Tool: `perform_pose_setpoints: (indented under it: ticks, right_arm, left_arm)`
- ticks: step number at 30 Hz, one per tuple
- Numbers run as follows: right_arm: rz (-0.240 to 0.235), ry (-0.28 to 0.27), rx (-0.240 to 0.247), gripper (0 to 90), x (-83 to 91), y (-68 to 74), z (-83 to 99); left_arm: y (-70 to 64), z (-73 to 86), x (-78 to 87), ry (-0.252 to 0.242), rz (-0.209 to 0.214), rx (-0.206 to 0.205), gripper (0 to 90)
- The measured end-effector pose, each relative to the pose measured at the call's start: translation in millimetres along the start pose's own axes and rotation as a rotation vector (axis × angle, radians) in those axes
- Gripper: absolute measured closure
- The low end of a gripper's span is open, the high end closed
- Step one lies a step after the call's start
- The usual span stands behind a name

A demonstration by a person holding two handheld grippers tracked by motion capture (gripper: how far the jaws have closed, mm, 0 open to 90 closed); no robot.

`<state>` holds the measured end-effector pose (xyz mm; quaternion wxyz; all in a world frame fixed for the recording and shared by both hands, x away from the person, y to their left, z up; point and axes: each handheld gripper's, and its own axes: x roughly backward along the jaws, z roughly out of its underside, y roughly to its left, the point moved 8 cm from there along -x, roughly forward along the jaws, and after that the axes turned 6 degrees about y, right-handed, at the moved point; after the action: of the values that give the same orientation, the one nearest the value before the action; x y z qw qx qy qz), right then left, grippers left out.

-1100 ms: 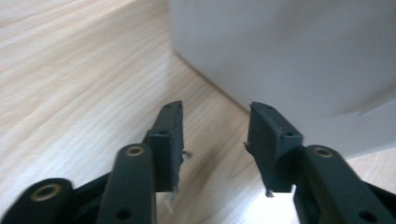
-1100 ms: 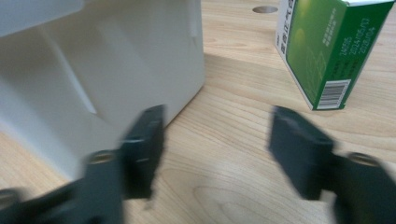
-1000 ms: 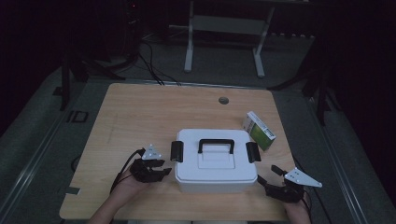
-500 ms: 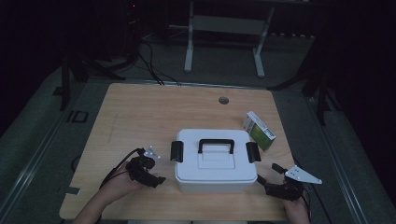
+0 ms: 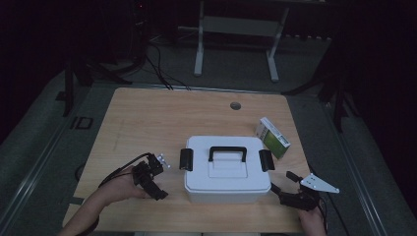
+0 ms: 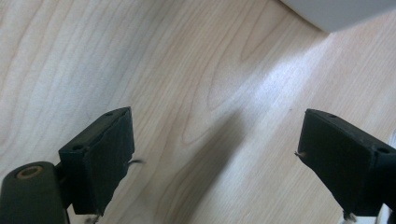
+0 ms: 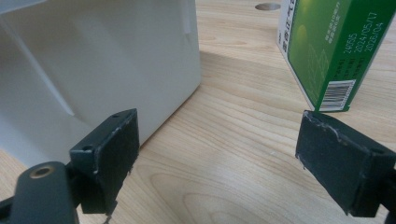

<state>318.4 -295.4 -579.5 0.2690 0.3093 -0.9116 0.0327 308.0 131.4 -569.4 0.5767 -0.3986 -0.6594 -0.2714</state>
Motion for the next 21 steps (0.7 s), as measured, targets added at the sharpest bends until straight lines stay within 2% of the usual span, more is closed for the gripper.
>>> perform_pose_setpoints:
  ticks: [5,10,11,15,16,18,19,21]
  right_arm:
    - [-0.008,0.003,0.003,13.2,0.1,1.5,0.3]
    - [-0.009,0.007,0.005,13.2,-0.6,1.8,0.7]
    - [-0.009,0.006,0.01,13.3,-0.5,2.1,0.5]
    - [-0.012,0.001,0.017,13.3,0.2,2.5,0.1]
    - [-0.013,0.002,0.016,13.3,0.2,2.3,0.2]
    - [-0.013,0.002,0.015,13.3,0.1,2.1,0.4]
    - [-0.013,0.003,0.012,13.3,0.0,1.9,0.7]
    - [-0.01,0.008,0.011,13.3,-0.6,1.6,1.5]
  left_arm:
    - [2.0,-0.5,12.8,0.01,-0.028,-0.023,12.9]
    - [0.6,-3.0,21.4,0.022,-0.036,-0.037,13.6]
    - [1.2,-3.2,23.1,0.029,-0.05,-0.039,13.6]
    - [0.8,-3.6,31.1,0.044,-0.048,-0.039,13.6]
    - [-0.5,-3.1,33.2,0.051,-0.036,-0.037,13.7]
    - [-0.9,-3.1,35.1,0.056,-0.041,-0.046,14.5]
    - [-2.9,-2.8,39.3,0.073,-0.031,-0.056,14.5]
    - [-3.6,-3.9,43.8,0.081,-0.044,-0.066,14.5]
